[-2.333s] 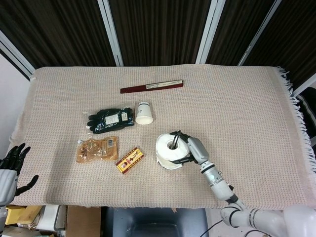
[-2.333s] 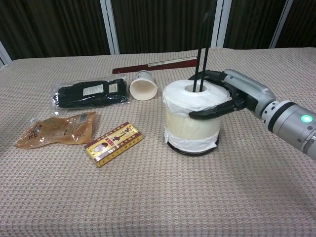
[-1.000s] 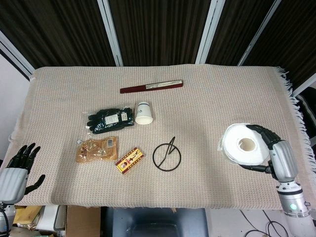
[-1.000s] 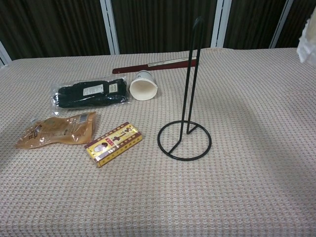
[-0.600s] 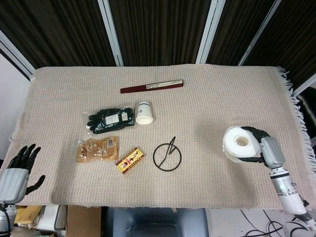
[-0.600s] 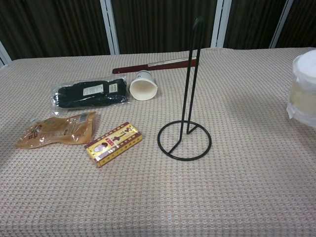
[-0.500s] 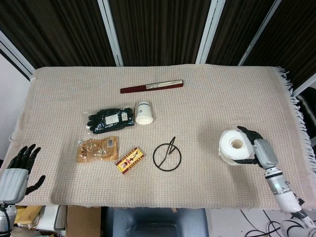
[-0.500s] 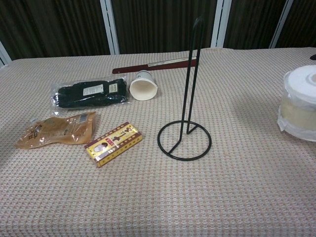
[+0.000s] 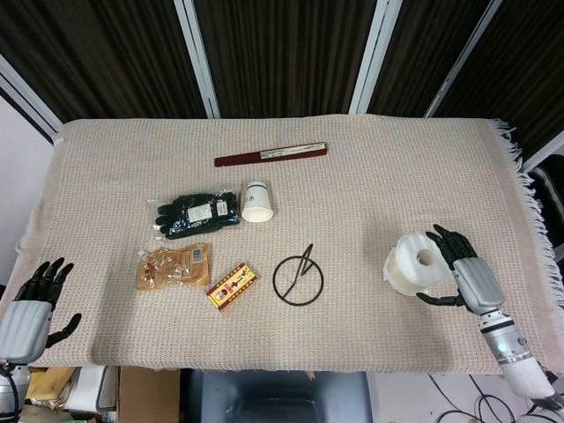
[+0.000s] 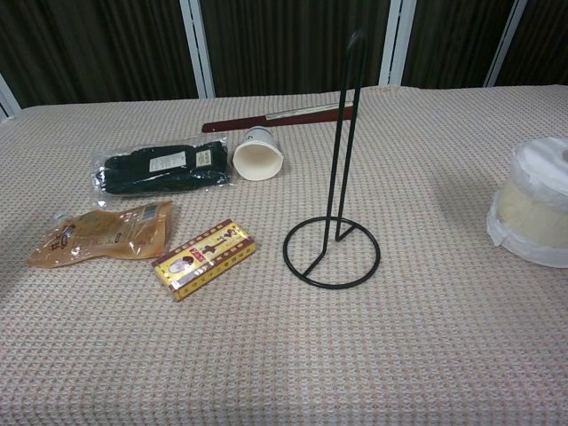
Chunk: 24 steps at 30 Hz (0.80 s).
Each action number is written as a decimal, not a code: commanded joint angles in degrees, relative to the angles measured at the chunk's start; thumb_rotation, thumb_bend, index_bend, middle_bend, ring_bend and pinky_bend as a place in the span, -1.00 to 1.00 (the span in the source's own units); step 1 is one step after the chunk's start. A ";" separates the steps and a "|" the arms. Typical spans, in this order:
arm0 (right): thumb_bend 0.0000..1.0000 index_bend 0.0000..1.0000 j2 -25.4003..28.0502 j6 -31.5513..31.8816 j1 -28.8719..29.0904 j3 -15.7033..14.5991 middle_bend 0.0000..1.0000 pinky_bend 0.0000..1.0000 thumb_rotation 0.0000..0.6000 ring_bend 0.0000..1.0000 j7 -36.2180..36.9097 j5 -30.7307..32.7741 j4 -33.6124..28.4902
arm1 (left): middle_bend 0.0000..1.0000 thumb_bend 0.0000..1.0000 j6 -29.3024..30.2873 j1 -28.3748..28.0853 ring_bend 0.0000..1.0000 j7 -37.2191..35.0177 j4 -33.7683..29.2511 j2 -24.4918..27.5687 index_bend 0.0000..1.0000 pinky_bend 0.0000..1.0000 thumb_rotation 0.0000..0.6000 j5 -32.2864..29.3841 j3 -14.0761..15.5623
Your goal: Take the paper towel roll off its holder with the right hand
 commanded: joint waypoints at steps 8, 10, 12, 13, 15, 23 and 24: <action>-1.00 -0.98 6.56 15.94 -9.79 1.57 -1.00 -0.99 1.00 -1.00 -30.90 3.95 -14.88 | -0.91 -0.38 0.52 0.13 -1.00 0.87 -0.60 0.12 -0.83 -0.51 1.00 0.22 -0.12; -1.00 -1.00 5.91 16.63 -10.54 1.59 -1.00 -0.91 1.00 -1.00 -33.86 4.64 -14.37 | -0.91 -0.38 0.55 0.12 -1.00 1.04 -0.88 0.18 -0.83 -0.51 1.00 0.12 -0.25; -1.00 -1.00 5.39 16.21 -10.90 1.53 -1.00 -0.84 1.00 -1.00 -35.61 5.56 -13.90 | -0.91 -0.38 0.54 0.15 -1.00 1.16 -1.03 0.19 -0.82 -0.51 1.00 -0.02 -0.30; -1.00 -1.00 5.29 15.80 -10.86 1.53 -1.00 -0.84 1.00 -1.00 -36.03 5.80 -13.75 | -0.91 -0.38 0.56 0.19 -1.00 1.24 -1.10 0.20 -0.82 -0.51 1.00 -0.04 -0.28; -1.00 -1.00 4.99 15.18 -10.71 1.74 -1.00 -0.84 1.00 -1.00 -35.97 6.00 -13.44 | -0.91 -0.38 0.80 0.35 -1.00 1.74 -1.56 0.20 -0.82 -0.51 1.00 0.20 -0.11; -1.00 -1.00 4.06 13.65 -10.40 2.21 -1.00 -0.84 1.00 -1.00 -35.36 6.11 -12.82 | -0.90 -0.33 1.19 0.53 -1.00 2.44 -2.47 0.49 -0.82 -0.51 1.00 0.16 -0.31; -1.00 -1.00 3.99 13.38 -10.42 2.23 -1.00 -0.84 1.00 -1.00 -35.15 6.22 -12.82 | -0.90 -0.33 1.19 0.52 -1.00 2.52 -2.60 0.59 -0.82 -0.51 1.00 0.27 -0.27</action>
